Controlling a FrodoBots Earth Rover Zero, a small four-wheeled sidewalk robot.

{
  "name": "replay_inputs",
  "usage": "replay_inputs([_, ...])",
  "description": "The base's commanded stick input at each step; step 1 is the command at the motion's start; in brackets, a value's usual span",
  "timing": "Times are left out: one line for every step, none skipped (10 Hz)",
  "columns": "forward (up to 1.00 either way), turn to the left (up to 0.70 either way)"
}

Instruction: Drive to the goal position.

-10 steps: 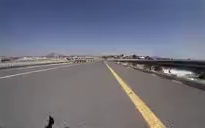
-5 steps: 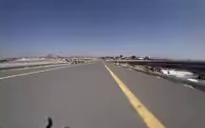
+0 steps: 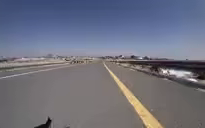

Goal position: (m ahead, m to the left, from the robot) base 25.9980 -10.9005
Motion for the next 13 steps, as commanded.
replay_inputs([1.0,0.0])
replay_inputs([1.0,0.0])
replay_inputs([1.0,0.0])
replay_inputs([1.0,0.0])
replay_inputs([1.0,0.0])
replay_inputs([1.0,0.0])
replay_inputs([1.0,0.0])
replay_inputs([1.0,0.0])
replay_inputs([1.0,0.0])
replay_inputs([1.0,0.0])
replay_inputs([1.0,0.0])
replay_inputs([1.0,0.0])
replay_inputs([1.0,0.0])
